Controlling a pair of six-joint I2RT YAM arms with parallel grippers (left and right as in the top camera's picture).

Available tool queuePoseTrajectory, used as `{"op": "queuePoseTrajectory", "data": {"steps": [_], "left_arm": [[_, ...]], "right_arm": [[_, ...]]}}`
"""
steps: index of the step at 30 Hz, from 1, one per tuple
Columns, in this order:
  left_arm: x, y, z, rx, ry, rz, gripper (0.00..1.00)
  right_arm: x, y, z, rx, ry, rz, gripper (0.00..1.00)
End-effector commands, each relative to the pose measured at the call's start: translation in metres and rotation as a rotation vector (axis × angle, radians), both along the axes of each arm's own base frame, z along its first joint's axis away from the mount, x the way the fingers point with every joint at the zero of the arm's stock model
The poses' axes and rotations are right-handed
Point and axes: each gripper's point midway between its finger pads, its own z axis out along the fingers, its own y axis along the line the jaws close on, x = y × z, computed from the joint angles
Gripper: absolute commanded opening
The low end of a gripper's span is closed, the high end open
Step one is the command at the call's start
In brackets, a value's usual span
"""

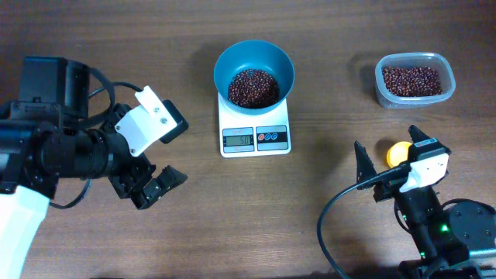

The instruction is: Scoop item into bowl and weigh 50g on scale

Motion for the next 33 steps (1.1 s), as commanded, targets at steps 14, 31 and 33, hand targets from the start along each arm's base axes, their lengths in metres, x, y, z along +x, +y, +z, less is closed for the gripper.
{"op": "queuePoseTrajectory", "data": {"steps": [14, 31, 33], "left_arm": [[0.001, -0.002, 0.006, -0.017, -0.011, 0.004, 0.98], [-0.015, 0.000, 0.000, -0.022, 0.084, 0.042, 0.99], [-0.002, -0.002, 0.005, -0.029, 0.026, 0.042, 0.98]], "right_arm": [[0.000, 0.000, -0.002, -0.010, -0.006, -0.002, 0.99], [0.000, 0.000, -0.002, -0.010, -0.006, -0.002, 0.99], [0.000, 0.000, -0.002, -0.010, -0.006, -0.002, 0.99]]}}
